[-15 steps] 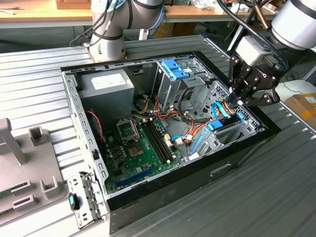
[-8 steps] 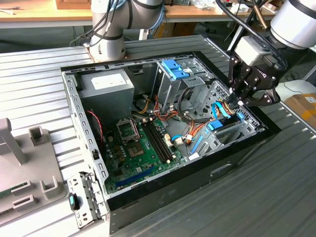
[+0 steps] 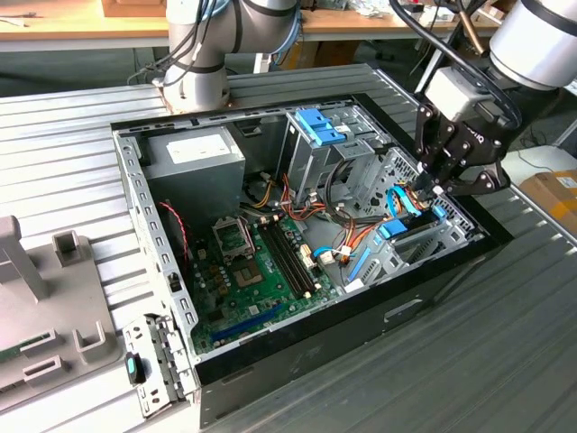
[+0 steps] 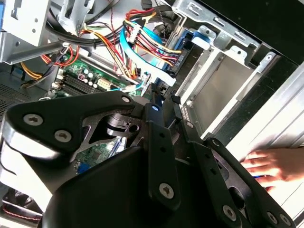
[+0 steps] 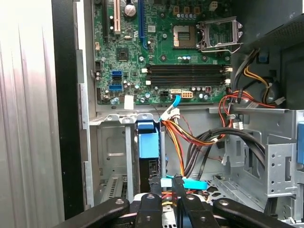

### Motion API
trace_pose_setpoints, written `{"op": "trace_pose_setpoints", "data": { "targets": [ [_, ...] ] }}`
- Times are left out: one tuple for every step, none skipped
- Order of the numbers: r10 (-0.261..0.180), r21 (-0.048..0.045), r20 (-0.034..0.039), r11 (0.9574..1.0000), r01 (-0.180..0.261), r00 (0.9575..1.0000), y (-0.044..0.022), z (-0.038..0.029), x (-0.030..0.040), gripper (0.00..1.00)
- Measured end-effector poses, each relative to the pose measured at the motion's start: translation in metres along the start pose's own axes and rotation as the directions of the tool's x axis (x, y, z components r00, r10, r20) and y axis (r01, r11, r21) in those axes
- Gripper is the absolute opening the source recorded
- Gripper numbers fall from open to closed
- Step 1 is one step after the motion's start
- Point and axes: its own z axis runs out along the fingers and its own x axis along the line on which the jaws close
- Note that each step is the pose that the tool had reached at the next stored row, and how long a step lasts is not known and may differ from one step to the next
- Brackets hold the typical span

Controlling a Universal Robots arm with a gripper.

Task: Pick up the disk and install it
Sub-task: 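Insert the second disk wire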

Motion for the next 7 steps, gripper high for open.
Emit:
{"op": "trace_pose_setpoints", "data": {
  "targets": [
    [0.000, 0.0000, 0.0000, 1.0000, 0.000, 1.0000, 0.0000, 0.0000, -0.0008, 0.24],
    [0.000, 0.0000, 0.0000, 1.0000, 0.000, 1.0000, 0.0001, 0.0001, -0.0012, 0.24],
    [0.000, -0.0001, 0.0000, 1.0000, 0.000, 1.0000, 0.0001, 0.0001, -0.0012, 0.24],
    [0.000, -0.0001, -0.0001, 1.0000, 0.000, 1.0000, 0.0001, 0.0000, -0.0014, 0.24],
    [0.000, -0.0001, 0.0000, 1.0000, 0.000, 1.0000, 0.0001, 0.0001, -0.0016, 0.24],
    [0.000, 0.0000, -0.0001, 1.0000, 0.000, 1.0000, 0.0001, 0.0001, -0.0016, 0.24],
    [0.000, -0.0001, 0.0001, 1.0000, 0.000, 1.0000, 0.0001, 0.0001, -0.0017, 0.24]
  ]
}}
